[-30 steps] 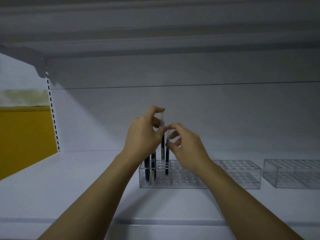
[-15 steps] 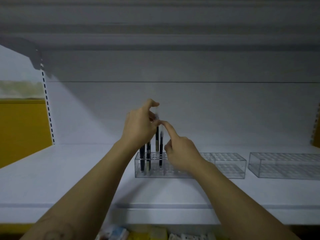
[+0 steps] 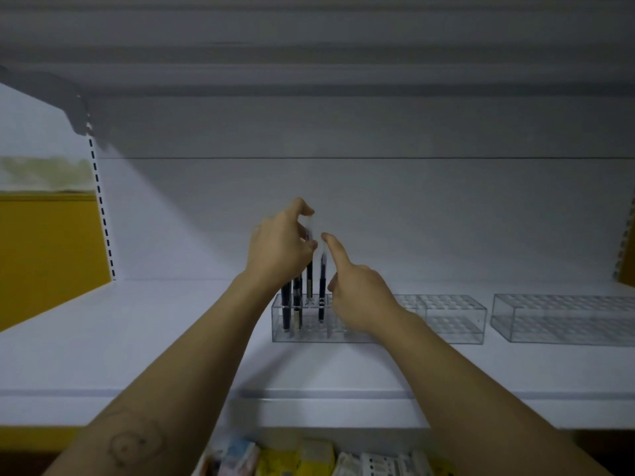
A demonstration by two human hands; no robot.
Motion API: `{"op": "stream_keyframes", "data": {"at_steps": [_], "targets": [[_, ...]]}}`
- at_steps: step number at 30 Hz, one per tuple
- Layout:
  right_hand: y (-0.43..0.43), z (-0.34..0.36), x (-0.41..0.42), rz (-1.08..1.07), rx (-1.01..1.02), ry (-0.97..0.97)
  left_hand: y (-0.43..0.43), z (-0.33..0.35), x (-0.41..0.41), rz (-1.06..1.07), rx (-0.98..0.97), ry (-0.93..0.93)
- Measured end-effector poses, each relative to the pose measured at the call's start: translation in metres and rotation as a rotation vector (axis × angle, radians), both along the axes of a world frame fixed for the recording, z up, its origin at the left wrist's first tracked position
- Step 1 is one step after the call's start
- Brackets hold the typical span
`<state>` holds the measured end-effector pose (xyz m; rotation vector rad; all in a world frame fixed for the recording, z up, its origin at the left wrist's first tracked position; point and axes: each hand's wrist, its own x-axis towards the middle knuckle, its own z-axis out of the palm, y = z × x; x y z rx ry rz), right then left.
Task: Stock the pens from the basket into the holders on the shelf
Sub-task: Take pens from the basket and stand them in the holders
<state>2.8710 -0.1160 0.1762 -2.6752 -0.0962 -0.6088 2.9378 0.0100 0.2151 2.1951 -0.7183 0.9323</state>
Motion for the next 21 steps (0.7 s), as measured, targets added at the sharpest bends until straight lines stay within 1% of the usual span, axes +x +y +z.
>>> {"op": "stream_keyframes", "data": {"at_steps": [4, 6, 10, 12, 16, 21], "targets": [[0.000, 0.000, 0.000, -0.012, -0.011, -0.003, -0.001, -0.007, 0.001, 0.026, 0.116, 0.057], [0.000, -0.001, 0.001, -0.021, -0.017, -0.007, 0.002, -0.009, 0.002, 0.025, 0.123, 0.069], [0.001, -0.002, 0.003, -0.030, -0.010, -0.010, 0.006, -0.007, 0.000, -0.051, 0.095, 0.061], [0.000, -0.003, 0.003, -0.027, -0.011, -0.016, 0.007, -0.008, -0.001, -0.057, 0.115, 0.067], [-0.001, -0.004, 0.003, -0.016, -0.016, -0.013, 0.011, -0.013, 0.000, -0.053, 0.086, 0.070], [-0.003, 0.000, -0.001, 0.040, 0.050, -0.014, 0.018, -0.012, -0.008, -0.018, 0.178, -0.001]]}}
